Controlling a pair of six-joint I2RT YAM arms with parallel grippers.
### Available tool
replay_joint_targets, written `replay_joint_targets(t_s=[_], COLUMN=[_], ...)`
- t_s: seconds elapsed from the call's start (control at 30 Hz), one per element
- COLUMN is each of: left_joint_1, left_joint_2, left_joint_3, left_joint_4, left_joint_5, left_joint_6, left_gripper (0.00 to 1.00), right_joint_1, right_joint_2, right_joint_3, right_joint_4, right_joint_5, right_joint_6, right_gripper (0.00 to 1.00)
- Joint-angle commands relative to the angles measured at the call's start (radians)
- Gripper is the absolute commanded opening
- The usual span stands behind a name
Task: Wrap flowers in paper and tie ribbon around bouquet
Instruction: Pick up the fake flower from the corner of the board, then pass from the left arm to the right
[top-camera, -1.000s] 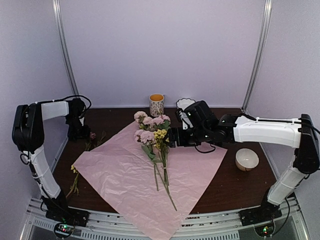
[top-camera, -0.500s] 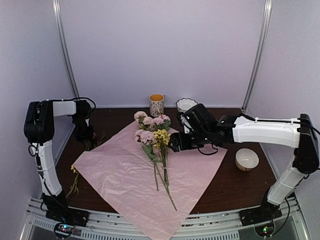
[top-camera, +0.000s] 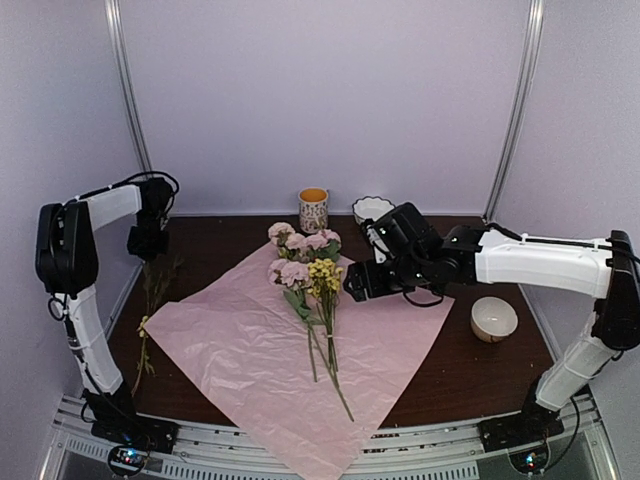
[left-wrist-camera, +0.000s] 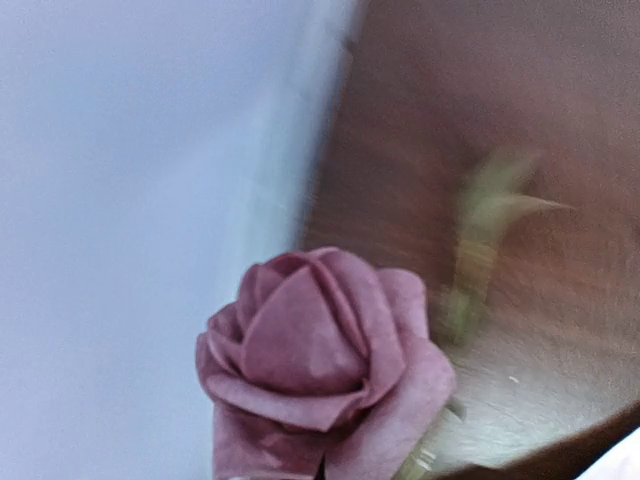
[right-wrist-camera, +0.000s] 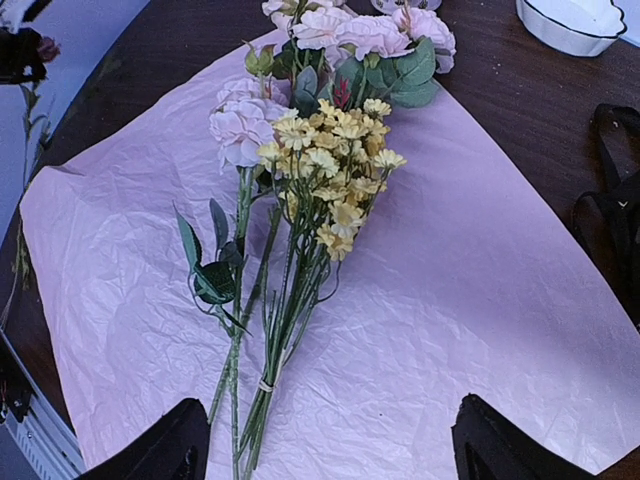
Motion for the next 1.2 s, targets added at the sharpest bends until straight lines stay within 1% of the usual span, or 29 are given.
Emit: replay_joint_targets(t_s=[0.0,0.07,0.13,0.17,0.2,0.23,0.27,0.37,0.4,0.43,0.5,0.53,0.57,0.67,0.73,0.83,0.93,1.03,1.17], left_joint_1=[-0.003,-0.034,-0.086,-0.116,-0.152,-0.188,-0.23,-0.37,-0.41,-0.438,-0.466,-0.481,-0.497,-0.524,-0.548,-0.595,-0.636,-0.679,-0.721], left_joint_2=[-0.216,-0.272,-0.338,-0.378,-0.419,-0.463,-0.499,-0.6,-0.63,-0.656,-0.71,-0.73,-0.746,-0.764,-0.762,-0.757,-0.764,-0.758,-0.742], left_joint_3=[0.205,0.273,0.299,0.295,0.282,0.272,0.273,0.274,0.272,0.266,0.233,0.216,0.202,0.183,0.171,0.16,0.114,0.088,0.047], left_joint_4=[-0.039,-0.036,0.03,0.083,0.143,0.19,0.202,0.202,0.199,0.197,0.244,0.277,0.304,0.365,0.401,0.436,0.513,0.559,0.665], left_joint_5=[-0.504,-0.659,-0.789,-0.813,-0.805,-0.756,-0.677,-0.405,-0.268,-0.095,0.191,0.275,0.326,0.439,0.507,0.547,0.586,0.6,0.649], left_joint_6=[0.073,0.157,0.256,0.314,0.366,0.397,0.406,0.394,0.372,0.339,0.254,0.217,0.18,0.062,0.007,-0.045,-0.102,-0.14,-0.209], left_gripper=[0.0,0.0,0.0,0.0,0.0,0.0,0.0,0.0,0.0,0.0,0.0,0.0,0.0,0.0,0.0,0.0,0.0,0.0,0.0], right_joint_1=[0.005,0.005,0.005,0.005,0.005,0.006,0.005,0.006,0.007,0.009,0.011,0.014,0.017,0.04,0.064,0.08,0.085,0.097,0.11], right_joint_2=[-0.039,-0.041,-0.039,-0.037,-0.037,-0.035,-0.034,-0.037,-0.041,-0.045,-0.056,-0.062,-0.067,-0.089,-0.099,-0.085,-0.07,-0.067,-0.043], right_joint_3=[0.006,0.009,0.018,0.022,0.027,0.032,0.036,0.048,0.05,0.051,0.05,0.05,0.05,0.048,0.048,0.071,0.086,0.089,0.106], right_joint_4=[-0.003,0.004,0.006,0.007,0.009,0.013,0.016,0.031,0.043,0.056,0.094,0.118,0.144,0.244,0.314,0.392,0.483,0.551,0.599], right_joint_5=[0.021,0.017,0.013,0.01,0.005,-0.003,-0.015,-0.05,-0.065,-0.082,-0.133,-0.169,-0.207,-0.311,-0.352,-0.41,-0.468,-0.476,-0.463], right_joint_6=[-0.026,-0.027,-0.029,-0.03,-0.03,-0.034,-0.039,-0.058,-0.066,-0.075,-0.097,-0.11,-0.125,-0.173,-0.2,-0.206,-0.183,-0.181,-0.185], right_gripper=[0.86,0.86,0.86,0.86,0.86,0.86,0.86,0.86,0.86,0.86,0.86,0.85,0.85,0.84,0.85,0.85,0.85,0.86,0.88])
